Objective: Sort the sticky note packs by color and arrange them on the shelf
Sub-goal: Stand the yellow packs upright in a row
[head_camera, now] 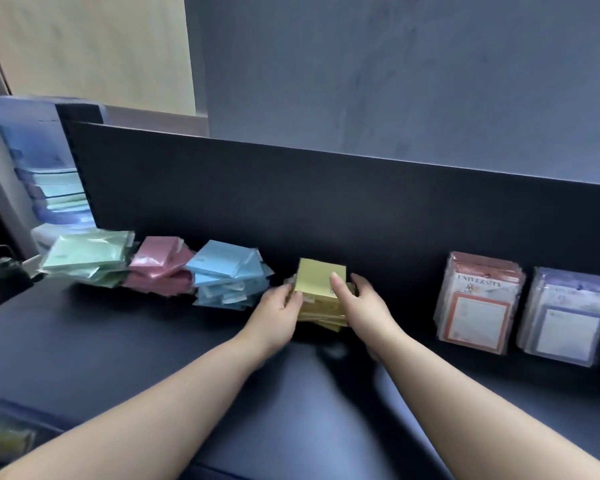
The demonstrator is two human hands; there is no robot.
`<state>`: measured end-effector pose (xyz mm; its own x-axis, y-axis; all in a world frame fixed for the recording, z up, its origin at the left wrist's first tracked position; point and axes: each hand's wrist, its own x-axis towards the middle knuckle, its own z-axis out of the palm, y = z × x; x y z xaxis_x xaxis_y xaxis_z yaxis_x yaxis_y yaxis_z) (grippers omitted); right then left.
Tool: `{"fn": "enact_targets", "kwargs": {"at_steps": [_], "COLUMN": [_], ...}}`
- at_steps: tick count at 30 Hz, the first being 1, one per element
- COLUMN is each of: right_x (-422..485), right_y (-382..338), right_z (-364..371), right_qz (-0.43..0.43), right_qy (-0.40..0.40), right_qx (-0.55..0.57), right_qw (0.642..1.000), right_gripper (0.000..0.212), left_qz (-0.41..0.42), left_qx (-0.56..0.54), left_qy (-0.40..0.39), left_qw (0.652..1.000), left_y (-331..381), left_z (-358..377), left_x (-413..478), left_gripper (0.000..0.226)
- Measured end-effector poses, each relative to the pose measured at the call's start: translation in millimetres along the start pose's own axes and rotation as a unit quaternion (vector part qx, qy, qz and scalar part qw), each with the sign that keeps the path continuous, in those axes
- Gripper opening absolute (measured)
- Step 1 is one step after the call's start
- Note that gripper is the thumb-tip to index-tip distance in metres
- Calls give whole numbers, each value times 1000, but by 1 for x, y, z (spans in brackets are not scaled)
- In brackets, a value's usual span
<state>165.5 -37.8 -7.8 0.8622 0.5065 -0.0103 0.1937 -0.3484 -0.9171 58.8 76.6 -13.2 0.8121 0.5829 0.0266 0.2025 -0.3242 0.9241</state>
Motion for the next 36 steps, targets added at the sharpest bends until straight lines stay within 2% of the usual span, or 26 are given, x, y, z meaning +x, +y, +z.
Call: {"fn": "enact_targets", "kwargs": {"at_steps": [2,5,8,11,13,16,17,20,24,26,28,30,31,33,35,36], "right_x": [3,0,-15,-38,-54,-63,-62,-61,-51,-41,-38,-45,-48,-54,-54,-51], "right_y": [-1,2,5,8,8,8,10,8,0,5,13,16,16,16,16,18], "right_z": [3,-3,-10,-13,-13,-9,-8,-5,-3,0,7,12,12,11,9,8], "right_qz": [-1,10,6,-19,-41,-52,-55,-47,-67,-98,-117,-167,-205,-245,-252,-247], "right_qy": [-6,-78,-126,-134,-122,-62,-28,48,48,21,7,31,49,79,121,146], "right_qx": [9,57,61,-76,-126,-127,-135,-134,-143,-209,-251,-235,-221,-194,-167,-168], "right_qw": [1000,995,990,988,984,989,989,989,986,973,961,957,952,947,946,943], "right_gripper": [41,32,43,64,59,22,21,18,38,42,37,31,36,44,30,23], "left_qz": [4,-4,-47,-80,-68,-50,-43,-9,29,34,32,31,35,40,57,70], "left_qx": [8,-13,-133,-214,-221,-173,-155,-63,52,66,49,25,23,46,82,95], "left_qy": [-40,-57,-65,-89,-108,-110,-111,-126,-106,-102,-103,-107,-108,-108,-102,-101], "left_qw": [999,998,988,969,967,977,981,990,993,992,993,993,993,992,990,988], "left_y": [-7,-15,-13,-14,-14,-15,-15,-17,-20,-20,-22,-23,-24,-27,-29,-29], "left_z": [-8,-19,-24,-22,-22,-27,-28,-33,-38,-39,-38,-39,-40,-43,-43,-43], "left_x": [2,3,-1,-8,-14,-14,-14,-13,-12,-11,-10,-12,-12,-12,-11,-12], "left_gripper": [31,24,22,39,46,65,66,60,72,76,70,66,68,85,95,93]}}
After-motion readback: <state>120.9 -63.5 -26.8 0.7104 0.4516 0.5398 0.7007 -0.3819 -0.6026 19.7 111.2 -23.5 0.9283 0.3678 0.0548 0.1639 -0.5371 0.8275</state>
